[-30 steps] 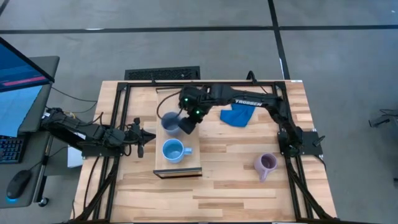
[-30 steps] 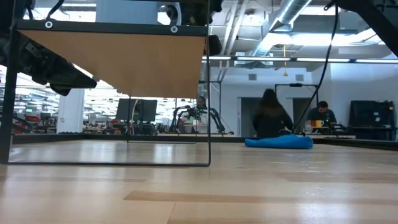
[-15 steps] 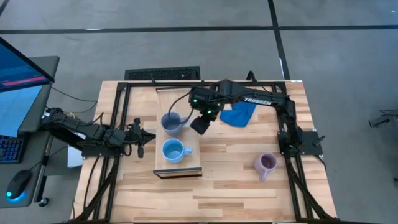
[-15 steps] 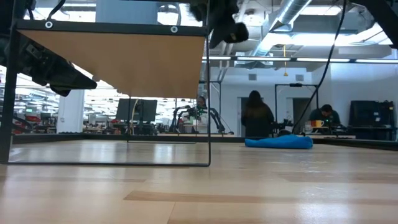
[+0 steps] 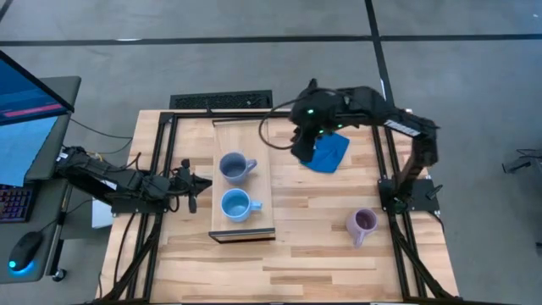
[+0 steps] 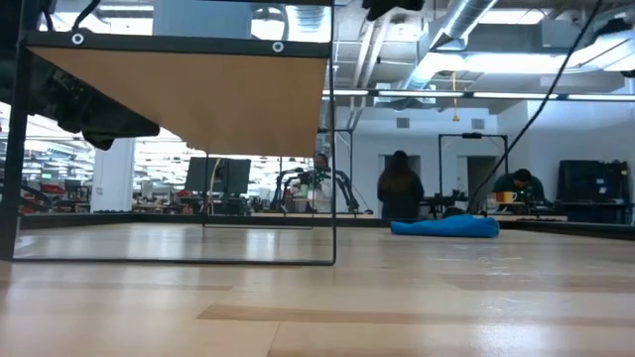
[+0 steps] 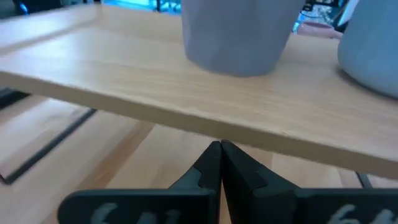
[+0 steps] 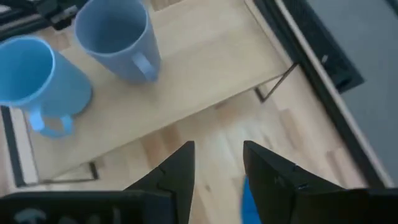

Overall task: Stack small to large cups/mugs on shelf
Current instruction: Put the light purple mug on the shelf

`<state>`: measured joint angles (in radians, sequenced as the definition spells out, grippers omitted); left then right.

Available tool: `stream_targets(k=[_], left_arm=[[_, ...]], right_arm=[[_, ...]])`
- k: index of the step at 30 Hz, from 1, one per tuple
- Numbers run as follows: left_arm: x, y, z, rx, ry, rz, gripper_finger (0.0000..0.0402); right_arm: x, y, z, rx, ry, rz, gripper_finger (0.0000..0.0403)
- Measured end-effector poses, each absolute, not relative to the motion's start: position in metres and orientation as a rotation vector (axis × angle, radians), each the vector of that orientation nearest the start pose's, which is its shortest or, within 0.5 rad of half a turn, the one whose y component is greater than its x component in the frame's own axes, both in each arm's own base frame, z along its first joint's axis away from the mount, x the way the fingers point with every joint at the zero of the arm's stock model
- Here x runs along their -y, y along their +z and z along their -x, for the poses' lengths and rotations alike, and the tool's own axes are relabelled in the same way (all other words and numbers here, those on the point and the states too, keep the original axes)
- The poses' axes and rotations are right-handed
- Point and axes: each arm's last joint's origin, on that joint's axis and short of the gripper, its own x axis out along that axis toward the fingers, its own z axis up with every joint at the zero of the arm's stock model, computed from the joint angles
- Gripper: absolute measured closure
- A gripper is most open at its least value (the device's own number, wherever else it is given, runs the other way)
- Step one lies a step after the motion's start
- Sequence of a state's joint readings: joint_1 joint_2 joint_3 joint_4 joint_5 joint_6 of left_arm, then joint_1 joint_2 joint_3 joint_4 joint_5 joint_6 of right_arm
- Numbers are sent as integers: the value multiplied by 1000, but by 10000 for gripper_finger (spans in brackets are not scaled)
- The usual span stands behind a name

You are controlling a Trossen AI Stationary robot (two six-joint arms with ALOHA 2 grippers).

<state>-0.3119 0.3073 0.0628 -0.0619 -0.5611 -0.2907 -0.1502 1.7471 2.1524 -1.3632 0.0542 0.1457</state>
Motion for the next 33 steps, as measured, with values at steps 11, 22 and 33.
stream_targets(k=[11,22,33], left_arm=[[16,164,-109,-146,396,115,401],[14,163,-108,-147,470,101,401],[8,179,-89,-220,458,106,401]], right_arm=[[73,388,-272,-863,-231,-168,244],[60,388,-246,-762,-139,-144,244],[52,379,-242,-768,-105,-116,244]])
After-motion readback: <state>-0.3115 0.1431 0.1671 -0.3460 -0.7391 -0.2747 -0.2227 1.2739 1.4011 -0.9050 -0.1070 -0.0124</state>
